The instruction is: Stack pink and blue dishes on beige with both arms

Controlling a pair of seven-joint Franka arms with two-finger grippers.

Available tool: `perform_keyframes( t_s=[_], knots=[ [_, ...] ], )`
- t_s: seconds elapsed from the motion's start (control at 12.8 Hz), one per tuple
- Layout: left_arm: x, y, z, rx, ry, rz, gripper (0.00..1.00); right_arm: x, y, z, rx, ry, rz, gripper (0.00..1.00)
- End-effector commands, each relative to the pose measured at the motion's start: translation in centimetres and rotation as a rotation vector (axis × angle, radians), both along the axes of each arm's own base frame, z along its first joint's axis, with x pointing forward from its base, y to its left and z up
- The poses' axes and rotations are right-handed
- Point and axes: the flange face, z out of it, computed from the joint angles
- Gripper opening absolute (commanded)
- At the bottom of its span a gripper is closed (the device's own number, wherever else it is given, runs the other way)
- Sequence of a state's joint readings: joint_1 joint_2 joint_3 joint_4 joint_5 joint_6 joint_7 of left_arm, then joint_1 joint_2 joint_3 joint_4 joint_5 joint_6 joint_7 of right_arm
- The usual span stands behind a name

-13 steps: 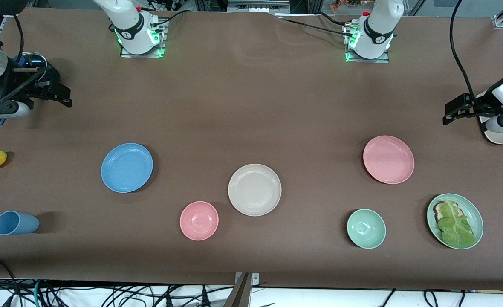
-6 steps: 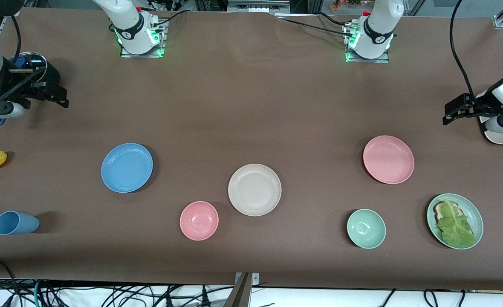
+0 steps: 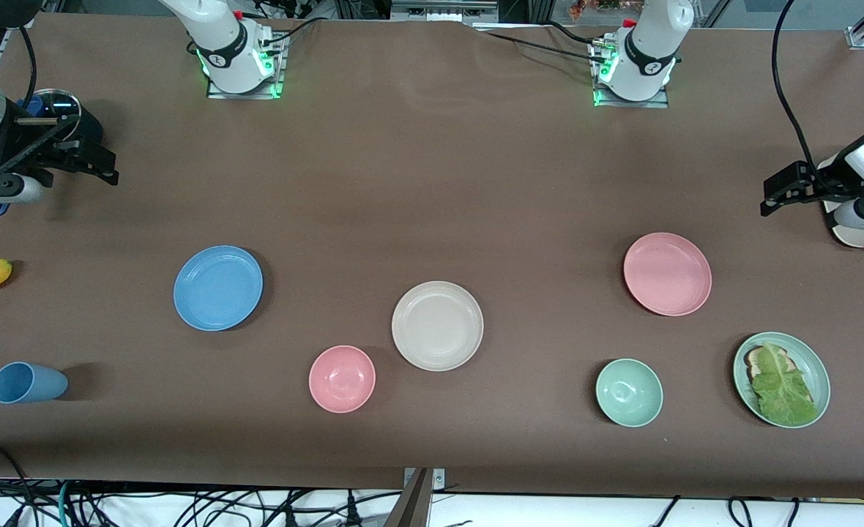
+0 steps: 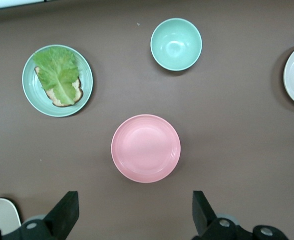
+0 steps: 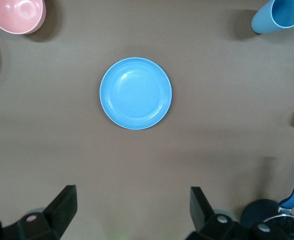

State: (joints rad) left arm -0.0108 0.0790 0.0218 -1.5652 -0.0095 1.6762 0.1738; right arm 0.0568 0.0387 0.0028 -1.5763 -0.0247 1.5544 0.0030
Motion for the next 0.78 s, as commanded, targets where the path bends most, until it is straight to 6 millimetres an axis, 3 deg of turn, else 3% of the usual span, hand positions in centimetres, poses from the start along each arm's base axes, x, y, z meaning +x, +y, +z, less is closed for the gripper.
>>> perform_keyframes(
  t_s=[0.0,0.23,0.7],
  knots=[
    [0.91,-0.08,-0.5,0.011,-0.005,-0.011,1.0,-0.41,-0.15,0.45,0.011,-0.009,-0.003,1.0],
    [0.85,0.44,-0.43,0.01,-0.005,-0.005,1.0,-0.35,-0.99,0.35,0.011,-0.006,-0.014,1.0],
    [0.73,0.9,-0.66,0.012,0.008,0.007,1.0,-0.53,-0.31,0.84,0.013,-0.015,-0.003,1.0]
  ],
)
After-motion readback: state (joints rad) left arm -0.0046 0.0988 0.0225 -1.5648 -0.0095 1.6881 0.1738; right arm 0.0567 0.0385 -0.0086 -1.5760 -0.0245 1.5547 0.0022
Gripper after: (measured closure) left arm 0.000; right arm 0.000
